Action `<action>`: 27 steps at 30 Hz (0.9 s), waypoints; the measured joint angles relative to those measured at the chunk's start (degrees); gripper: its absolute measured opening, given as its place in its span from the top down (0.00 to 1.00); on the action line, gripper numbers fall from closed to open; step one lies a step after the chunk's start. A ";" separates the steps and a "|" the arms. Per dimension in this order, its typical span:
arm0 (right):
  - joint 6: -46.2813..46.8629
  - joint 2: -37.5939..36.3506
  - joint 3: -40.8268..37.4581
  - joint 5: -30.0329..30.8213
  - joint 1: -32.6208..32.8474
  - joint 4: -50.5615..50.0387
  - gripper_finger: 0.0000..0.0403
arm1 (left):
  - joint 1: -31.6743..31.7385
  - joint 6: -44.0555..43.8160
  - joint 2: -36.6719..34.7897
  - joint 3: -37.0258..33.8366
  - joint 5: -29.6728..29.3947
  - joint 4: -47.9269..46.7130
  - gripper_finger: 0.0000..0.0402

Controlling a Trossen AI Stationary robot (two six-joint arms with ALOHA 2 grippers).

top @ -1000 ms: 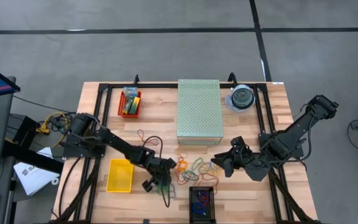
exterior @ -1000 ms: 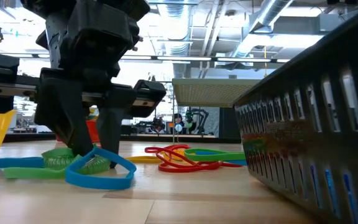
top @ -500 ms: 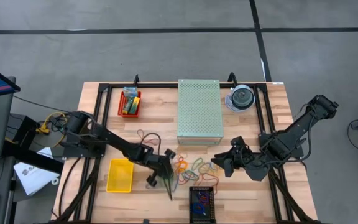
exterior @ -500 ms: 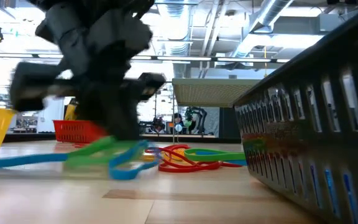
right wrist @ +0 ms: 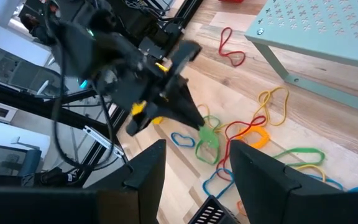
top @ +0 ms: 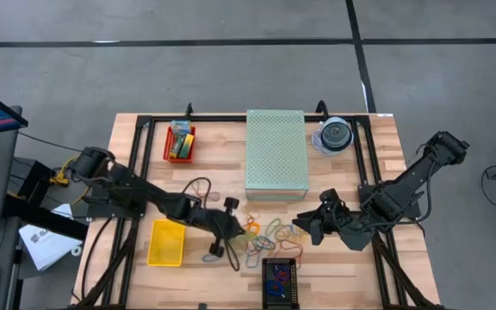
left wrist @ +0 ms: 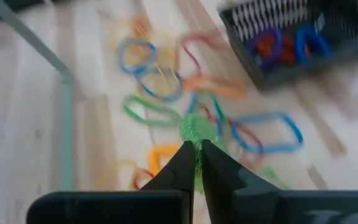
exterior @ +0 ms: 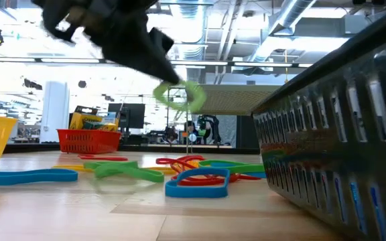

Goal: Pick & Place Office Desk Supplies
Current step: Put the green spring keychain into the black bin

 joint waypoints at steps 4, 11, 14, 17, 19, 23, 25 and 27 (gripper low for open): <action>-0.39 0.00 0.02 0.00 0.00 0.03 0.57 | -1.51 -0.48 -2.11 0.00 -0.13 3.79 0.99; -1.21 0.00 0.00 1.84 -0.97 -0.21 0.57 | -1.21 -3.74 -2.53 6.24 0.09 9.20 0.98; -1.61 -0.02 0.00 1.94 -1.86 -0.19 0.57 | -1.36 -3.45 -0.34 9.84 2.80 9.80 0.99; -2.73 -0.02 0.02 2.00 -2.52 0.35 0.57 | -1.82 -3.43 2.71 12.36 4.60 9.95 0.98; -2.86 -0.02 0.02 2.03 -2.82 0.27 0.57 | -2.23 -3.47 4.90 13.32 5.14 10.04 0.98; -2.92 -0.02 0.02 3.24 -3.21 0.57 0.57 | -3.11 -5.01 7.14 13.70 5.67 11.54 0.99; -3.04 -0.02 0.02 4.50 -3.33 0.66 0.57 | -3.13 -6.17 7.50 13.73 6.00 13.32 0.98; -3.34 -0.02 0.02 5.24 -3.72 0.71 0.57 | -3.13 -6.30 7.68 13.75 7.08 14.56 0.98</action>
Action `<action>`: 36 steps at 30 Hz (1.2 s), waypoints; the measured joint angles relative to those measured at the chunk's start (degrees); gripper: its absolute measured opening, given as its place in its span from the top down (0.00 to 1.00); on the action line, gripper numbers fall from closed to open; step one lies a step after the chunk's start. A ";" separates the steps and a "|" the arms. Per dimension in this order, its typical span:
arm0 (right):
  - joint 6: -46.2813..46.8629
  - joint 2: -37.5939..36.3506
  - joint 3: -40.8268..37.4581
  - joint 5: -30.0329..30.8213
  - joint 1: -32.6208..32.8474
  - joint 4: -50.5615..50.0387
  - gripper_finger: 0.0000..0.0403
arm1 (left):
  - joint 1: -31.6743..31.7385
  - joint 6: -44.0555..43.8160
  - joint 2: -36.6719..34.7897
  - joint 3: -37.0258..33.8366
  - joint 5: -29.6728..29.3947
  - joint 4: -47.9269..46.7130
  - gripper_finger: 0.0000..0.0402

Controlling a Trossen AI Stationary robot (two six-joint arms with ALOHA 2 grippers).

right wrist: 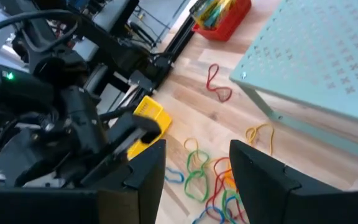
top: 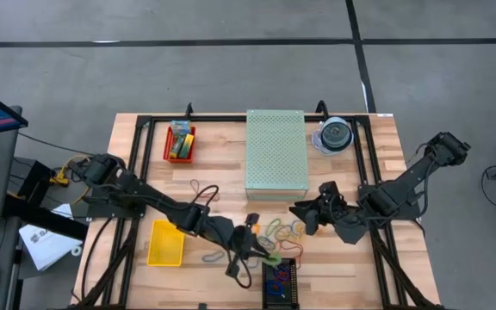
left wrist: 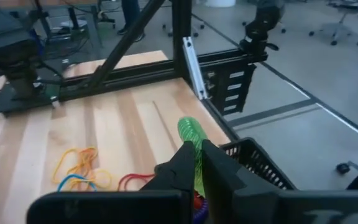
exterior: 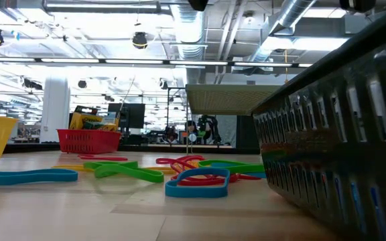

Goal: Pick & Place Office Desk Supplies
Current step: Put the green spring keychain into the black bin

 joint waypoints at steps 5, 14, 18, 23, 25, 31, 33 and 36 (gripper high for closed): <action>-1.95 0.00 0.00 -0.08 -1.20 0.88 0.57 | 0.03 -0.07 0.01 0.00 0.13 0.29 0.99; -7.12 0.00 0.00 -0.70 -2.83 6.14 0.57 | 0.27 -1.68 4.23 0.07 0.99 4.84 0.98; -7.11 0.00 0.00 -0.70 -2.76 6.21 0.57 | -0.51 -3.24 6.45 0.02 1.11 6.45 0.98; -7.09 0.00 0.00 -0.72 -2.25 6.41 0.57 | -1.19 -3.62 7.77 0.04 1.16 8.33 0.98; -7.06 0.00 0.00 -0.74 -2.28 6.40 0.57 | -1.18 -3.72 8.32 0.04 1.14 8.37 0.98; -7.06 0.00 0.00 -0.74 -2.29 6.79 0.57 | -1.33 -4.89 10.85 0.04 3.14 10.59 0.98; -7.06 0.01 0.00 -0.74 -2.27 6.82 0.57 | -1.45 -4.91 11.60 0.09 3.23 11.01 0.98; -7.06 0.00 0.00 -0.80 -2.27 6.88 0.57 | -1.88 -5.15 12.51 0.59 3.37 11.16 0.97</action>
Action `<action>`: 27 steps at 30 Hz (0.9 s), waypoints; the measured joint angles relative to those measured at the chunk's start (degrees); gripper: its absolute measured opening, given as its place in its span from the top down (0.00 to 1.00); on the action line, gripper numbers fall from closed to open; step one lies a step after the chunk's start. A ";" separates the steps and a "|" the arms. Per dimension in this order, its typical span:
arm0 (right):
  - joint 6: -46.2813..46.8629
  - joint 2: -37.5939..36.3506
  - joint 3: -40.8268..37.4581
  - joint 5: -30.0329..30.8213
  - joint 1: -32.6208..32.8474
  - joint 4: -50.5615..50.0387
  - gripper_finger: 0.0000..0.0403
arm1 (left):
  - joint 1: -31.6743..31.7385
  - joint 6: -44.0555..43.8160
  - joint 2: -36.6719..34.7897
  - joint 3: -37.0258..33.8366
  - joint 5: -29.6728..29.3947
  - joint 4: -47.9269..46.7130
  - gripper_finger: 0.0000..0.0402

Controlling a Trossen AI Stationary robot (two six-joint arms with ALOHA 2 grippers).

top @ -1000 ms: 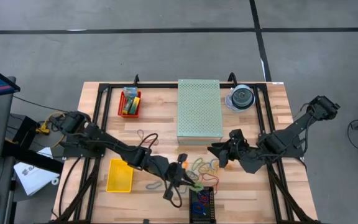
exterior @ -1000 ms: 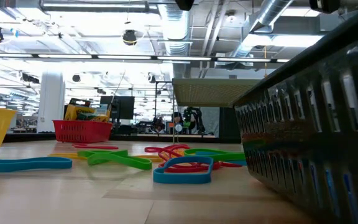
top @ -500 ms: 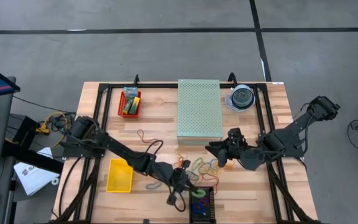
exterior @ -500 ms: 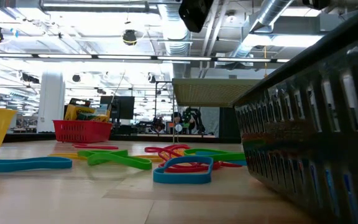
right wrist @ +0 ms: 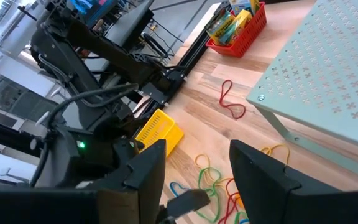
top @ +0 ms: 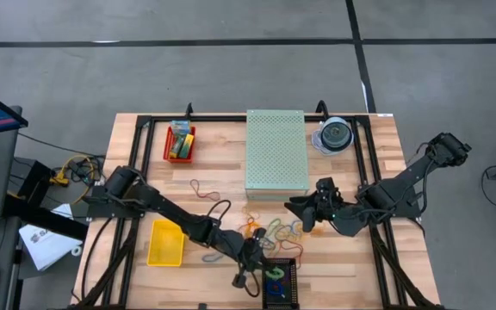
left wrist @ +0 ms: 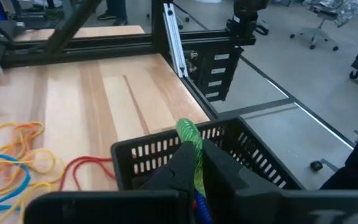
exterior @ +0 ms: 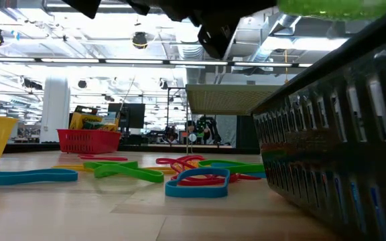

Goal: Pick & Place Office Desk Supplies
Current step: Put the green spring keychain into the black bin, then put the yellow spring keychain into the black bin

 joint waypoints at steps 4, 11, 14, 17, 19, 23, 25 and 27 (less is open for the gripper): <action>0.00 0.00 0.00 -0.07 0.00 0.03 0.57 | -0.02 -1.19 1.60 1.76 2.08 0.16 0.96; 0.02 0.00 0.00 -0.53 0.37 0.02 0.57 | 0.23 -4.06 2.91 2.62 2.69 0.09 0.93; 0.04 0.00 0.00 -0.57 0.90 0.02 0.57 | 0.44 -6.30 2.90 2.60 2.88 -0.32 0.87; 0.04 0.00 0.00 -0.58 1.20 0.07 0.57 | 0.79 -7.38 2.90 2.60 3.23 -0.05 0.79; 0.04 0.00 0.00 -0.64 1.33 0.10 0.57 | 0.83 -7.48 2.90 2.60 3.24 0.48 0.74; 0.02 0.00 0.00 -0.64 1.55 0.11 0.57 | 1.24 -8.49 2.02 2.65 3.36 1.21 0.66; 0.02 0.00 0.00 -0.73 1.93 0.11 0.57 | 1.84 -8.52 1.00 2.53 3.71 -1.35 0.64; 0.02 0.00 0.00 -0.76 2.38 0.14 0.57 | 2.84 -8.38 -0.35 2.43 3.64 -2.50 0.62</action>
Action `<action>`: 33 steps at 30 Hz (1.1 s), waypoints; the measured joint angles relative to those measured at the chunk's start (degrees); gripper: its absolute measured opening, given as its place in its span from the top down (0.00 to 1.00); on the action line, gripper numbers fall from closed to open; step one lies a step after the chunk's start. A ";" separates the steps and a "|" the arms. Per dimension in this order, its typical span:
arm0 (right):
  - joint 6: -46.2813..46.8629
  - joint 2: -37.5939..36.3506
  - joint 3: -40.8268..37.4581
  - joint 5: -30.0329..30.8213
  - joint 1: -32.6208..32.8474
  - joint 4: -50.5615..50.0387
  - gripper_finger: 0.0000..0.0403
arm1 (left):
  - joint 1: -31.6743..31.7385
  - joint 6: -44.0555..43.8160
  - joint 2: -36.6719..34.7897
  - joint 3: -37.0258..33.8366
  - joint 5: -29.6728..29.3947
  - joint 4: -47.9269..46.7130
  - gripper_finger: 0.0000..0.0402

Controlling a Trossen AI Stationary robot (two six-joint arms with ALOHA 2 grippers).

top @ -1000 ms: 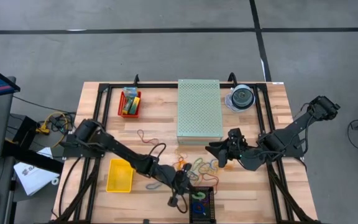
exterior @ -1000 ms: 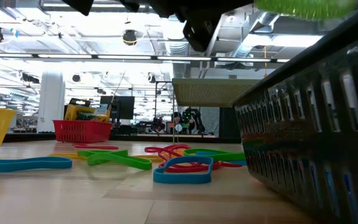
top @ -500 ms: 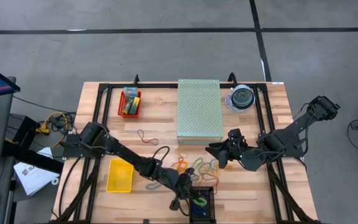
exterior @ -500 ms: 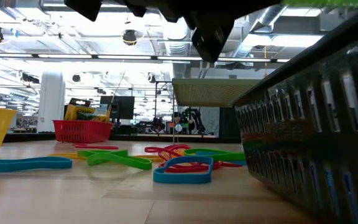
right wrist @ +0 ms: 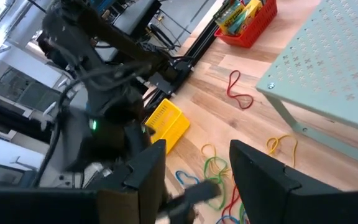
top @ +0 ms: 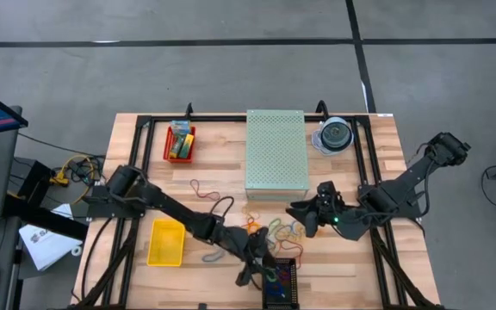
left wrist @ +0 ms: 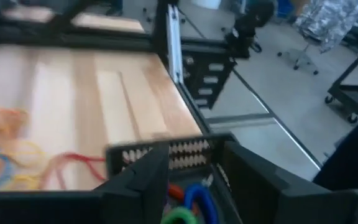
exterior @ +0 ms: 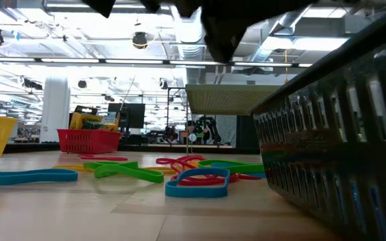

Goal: Pick & Place Office Desk Supplies
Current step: Put the yellow spring keychain into the black bin

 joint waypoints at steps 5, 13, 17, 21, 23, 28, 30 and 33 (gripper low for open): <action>0.13 0.96 0.02 -3.55 1.12 0.44 0.57 | 2.09 3.85 -7.32 0.21 -0.45 -10.45 0.61; 1.39 6.85 -0.09 -14.83 -0.40 1.76 0.57 | -0.61 9.76 -13.72 -1.04 -0.23 -38.35 0.65; 1.98 9.10 0.00 -17.27 -0.94 5.81 0.57 | -2.81 4.44 -19.00 -6.24 -3.13 -39.32 0.67; 1.97 9.43 0.62 -17.53 -1.24 6.47 0.57 | -3.71 -0.79 -26.25 -13.28 -12.80 -40.42 0.68; 1.97 8.98 0.69 -17.49 -1.87 5.00 0.57 | -2.72 -2.43 -29.21 -15.92 -14.86 -37.60 0.69; 3.55 9.70 0.66 -23.70 -5.45 -0.29 0.57 | 1.17 -3.89 -32.89 -19.08 -15.07 -37.09 0.70; 4.40 11.13 0.65 -28.12 -7.44 -0.15 0.58 | 2.85 -4.58 -33.70 -19.02 -15.09 -36.45 0.71; 6.31 14.19 1.78 -33.35 -10.65 0.57 0.60 | 4.76 -4.58 -34.37 -19.02 -15.08 -36.75 0.71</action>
